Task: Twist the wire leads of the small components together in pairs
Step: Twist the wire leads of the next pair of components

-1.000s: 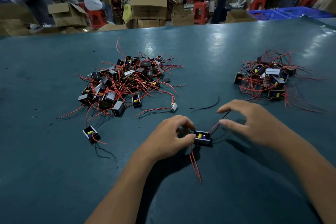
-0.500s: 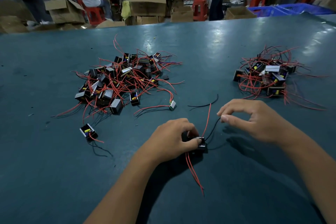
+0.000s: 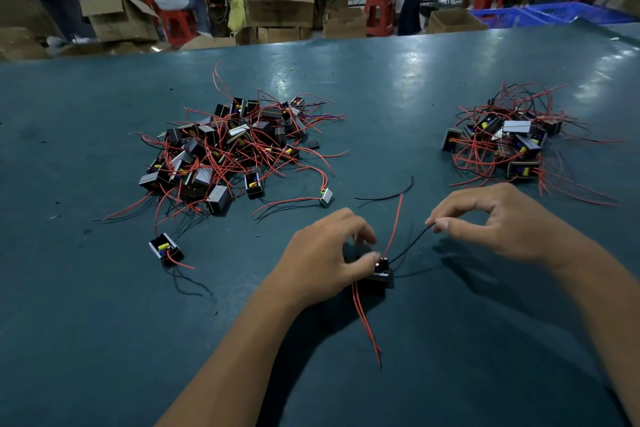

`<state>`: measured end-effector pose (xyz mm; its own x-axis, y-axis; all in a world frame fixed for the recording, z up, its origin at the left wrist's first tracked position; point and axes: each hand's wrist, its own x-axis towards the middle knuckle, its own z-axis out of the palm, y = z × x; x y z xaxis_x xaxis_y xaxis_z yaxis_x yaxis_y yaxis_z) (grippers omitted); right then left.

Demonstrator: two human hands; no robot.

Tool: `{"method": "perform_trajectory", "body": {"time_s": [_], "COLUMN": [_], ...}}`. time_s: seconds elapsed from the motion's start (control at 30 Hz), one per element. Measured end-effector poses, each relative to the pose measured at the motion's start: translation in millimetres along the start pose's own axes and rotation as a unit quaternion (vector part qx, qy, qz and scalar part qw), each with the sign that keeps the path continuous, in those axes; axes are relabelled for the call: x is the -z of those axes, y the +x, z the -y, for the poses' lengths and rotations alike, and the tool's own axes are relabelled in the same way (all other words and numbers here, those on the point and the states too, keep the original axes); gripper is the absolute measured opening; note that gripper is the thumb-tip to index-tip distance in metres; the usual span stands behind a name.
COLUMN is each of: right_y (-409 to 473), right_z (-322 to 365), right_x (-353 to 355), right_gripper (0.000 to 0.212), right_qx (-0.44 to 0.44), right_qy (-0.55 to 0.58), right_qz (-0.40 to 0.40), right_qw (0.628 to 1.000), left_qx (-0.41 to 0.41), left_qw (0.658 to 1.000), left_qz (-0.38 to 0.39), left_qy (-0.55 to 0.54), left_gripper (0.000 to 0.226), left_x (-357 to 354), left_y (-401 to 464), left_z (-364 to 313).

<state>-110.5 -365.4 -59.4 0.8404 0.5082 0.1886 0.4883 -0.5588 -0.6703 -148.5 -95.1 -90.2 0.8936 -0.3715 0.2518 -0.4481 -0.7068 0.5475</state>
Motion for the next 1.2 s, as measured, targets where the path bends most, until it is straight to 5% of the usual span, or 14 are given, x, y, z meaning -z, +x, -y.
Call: {"method": "perform_trajectory", "body": {"time_s": [0.1, 0.27, 0.63, 1.03, 1.2], "right_y": [1.6, 4.8, 0.0, -0.5, -1.5], "right_z": [6.1, 18.6, 26.7, 19.8, -2.0], "right_x": [-5.8, -23.3, -14.8, -11.7, 10.4], "right_gripper": [0.011, 0.011, 0.015, 0.005, 0.015], "right_qx": [0.012, 0.036, 0.070, 0.064, 0.029], "right_qy": [0.011, 0.031, -0.033, -0.131, -0.112], "right_qz": [-0.007, 0.038, 0.069, 0.023, -0.099], "right_qw": [1.000, 0.998, 0.995, 0.989, 0.988], "left_qx": [-0.044, -0.064, -0.058, -0.060, -0.046], "left_qw": [0.990, 0.996, 0.997, 0.995, 0.997], "left_qz": [-0.125, -0.047, -0.030, 0.000, -0.005], "left_qy": [-0.044, 0.036, 0.036, 0.079, 0.060], "left_gripper": [0.009, 0.019, 0.034, 0.040, 0.036], "left_x": [-0.3, -14.1, -14.7, -19.5, -17.2], "left_y": [-2.1, -4.1, -1.5, -0.4, 0.2], "left_z": [-14.5, -24.7, -17.2, -18.5, -10.4]}}
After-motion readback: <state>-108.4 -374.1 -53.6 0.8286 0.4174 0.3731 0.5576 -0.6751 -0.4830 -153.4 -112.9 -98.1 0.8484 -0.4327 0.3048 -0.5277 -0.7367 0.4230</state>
